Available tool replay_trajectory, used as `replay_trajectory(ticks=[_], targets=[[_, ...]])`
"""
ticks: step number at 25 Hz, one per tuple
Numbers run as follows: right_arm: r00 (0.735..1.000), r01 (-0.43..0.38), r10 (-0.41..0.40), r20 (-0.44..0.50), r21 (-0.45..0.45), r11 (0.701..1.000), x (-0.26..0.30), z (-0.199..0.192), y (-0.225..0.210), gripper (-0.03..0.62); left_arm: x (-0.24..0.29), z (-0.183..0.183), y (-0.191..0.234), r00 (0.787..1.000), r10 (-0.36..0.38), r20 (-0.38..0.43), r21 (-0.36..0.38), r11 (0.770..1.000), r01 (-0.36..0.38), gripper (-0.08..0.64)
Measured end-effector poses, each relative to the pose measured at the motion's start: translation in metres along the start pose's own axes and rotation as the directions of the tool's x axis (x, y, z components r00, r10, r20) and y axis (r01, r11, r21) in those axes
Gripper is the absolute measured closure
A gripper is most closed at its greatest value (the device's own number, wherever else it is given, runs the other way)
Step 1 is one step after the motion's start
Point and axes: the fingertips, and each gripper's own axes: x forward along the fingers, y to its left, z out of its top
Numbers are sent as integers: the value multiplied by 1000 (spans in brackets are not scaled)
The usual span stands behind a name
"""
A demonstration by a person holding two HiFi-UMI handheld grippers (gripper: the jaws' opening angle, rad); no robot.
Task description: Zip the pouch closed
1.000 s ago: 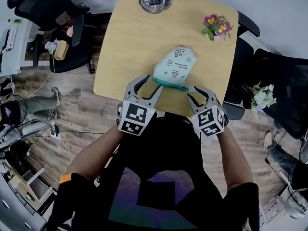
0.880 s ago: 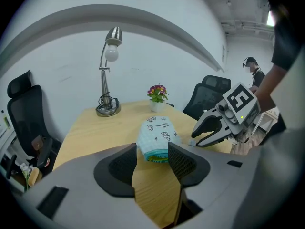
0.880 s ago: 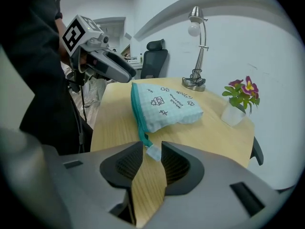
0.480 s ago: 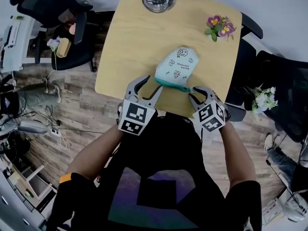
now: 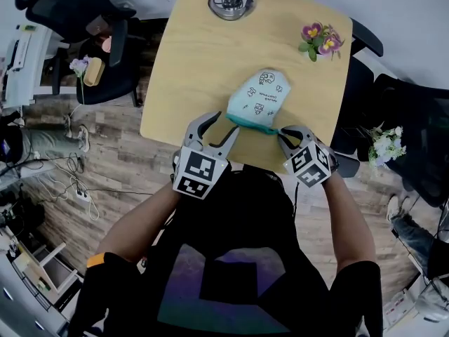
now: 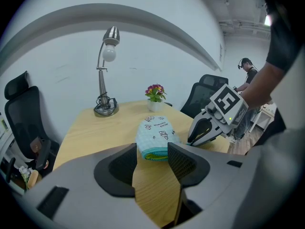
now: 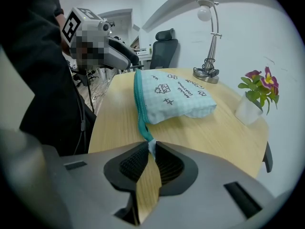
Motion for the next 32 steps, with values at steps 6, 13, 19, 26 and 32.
replay_trajectory(ticks=[6,13,19,26,32], targets=[[993,-115,112,33,123,986,-14,10,5,560,-6,14,-6,999,-25,41,17,1000,24,362],[954,-274,224,199,280,920,-50,52,8,565,-19,40,-9,991,-50,121,37,998,46,403],[896,-375,249,368,328,867,-81,99,4,566,-36,64,-8,979,-61,194,48,997,53,417],[817,-483,256,516,371,793,-109,136,2,568,-53,81,-30,958,-163,237,130,982,135,446],[769,-542,258,586,382,748,-121,151,3,569,-53,85,-43,949,-229,215,238,955,177,451]])
